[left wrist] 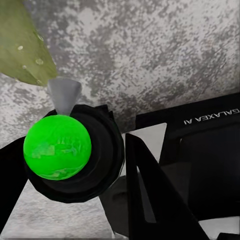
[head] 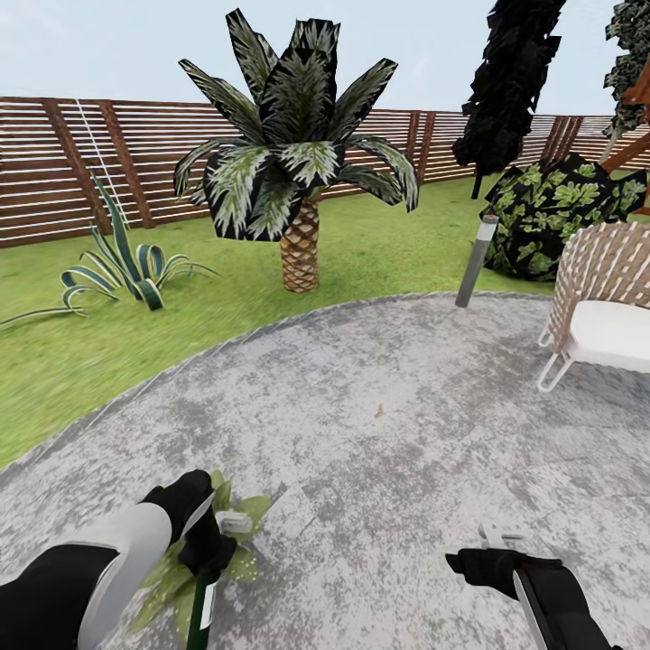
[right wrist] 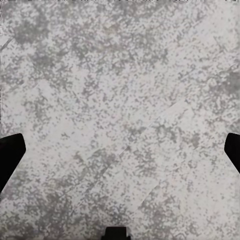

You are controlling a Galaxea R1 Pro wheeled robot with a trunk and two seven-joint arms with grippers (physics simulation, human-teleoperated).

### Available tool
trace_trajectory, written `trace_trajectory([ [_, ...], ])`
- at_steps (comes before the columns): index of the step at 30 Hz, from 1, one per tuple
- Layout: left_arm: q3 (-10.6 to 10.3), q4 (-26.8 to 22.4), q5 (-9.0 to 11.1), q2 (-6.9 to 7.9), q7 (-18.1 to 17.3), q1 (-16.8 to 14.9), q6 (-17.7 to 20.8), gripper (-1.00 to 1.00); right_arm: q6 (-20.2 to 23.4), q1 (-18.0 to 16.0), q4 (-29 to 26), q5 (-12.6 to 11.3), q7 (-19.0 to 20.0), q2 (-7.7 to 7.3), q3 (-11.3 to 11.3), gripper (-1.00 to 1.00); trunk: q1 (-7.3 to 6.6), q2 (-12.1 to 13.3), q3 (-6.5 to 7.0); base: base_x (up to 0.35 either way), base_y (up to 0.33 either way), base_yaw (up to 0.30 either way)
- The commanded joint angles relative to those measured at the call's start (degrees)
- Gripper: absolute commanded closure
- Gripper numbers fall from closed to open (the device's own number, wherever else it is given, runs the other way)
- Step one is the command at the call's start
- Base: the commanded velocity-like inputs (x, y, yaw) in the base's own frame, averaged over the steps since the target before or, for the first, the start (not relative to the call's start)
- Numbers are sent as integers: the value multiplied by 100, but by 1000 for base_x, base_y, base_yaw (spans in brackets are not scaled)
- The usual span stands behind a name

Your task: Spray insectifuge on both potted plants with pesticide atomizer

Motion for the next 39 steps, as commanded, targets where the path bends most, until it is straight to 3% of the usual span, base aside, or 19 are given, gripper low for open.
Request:
trace_trajectory([
  [1, -47, -9, -26, 2, -59, 1, 13, 100, 20, -4, -7, 59, 54, 1, -5, -100, -1, -2, -5, 0, 0, 118],
  [9, -40, -14, -27, 0, -59, 19, 13, 100, 24, -1, 1, 59, 54, 1, -5, -100, -1, -2, -5, 0, -28, 138],
  [23, -46, -10, -22, 4, -59, 20, 13, 100, 22, -4, -4, 67, 54, 1, -5, -100, -1, -2, -16, 50, -293, 59],
  [33, -55, -9, -20, 2, -59, 20, 13, 100, 23, 0, -1, 68, 54, 1, -5, -100, -1, -2, -47, 34, -24, 254],
  [39, -47, -9, -27, 2, -59, 20, 13, 100, 23, -1, 1, 67, 54, 1, -5, -100, -1, -2, -51, 255, -117, 44],
])
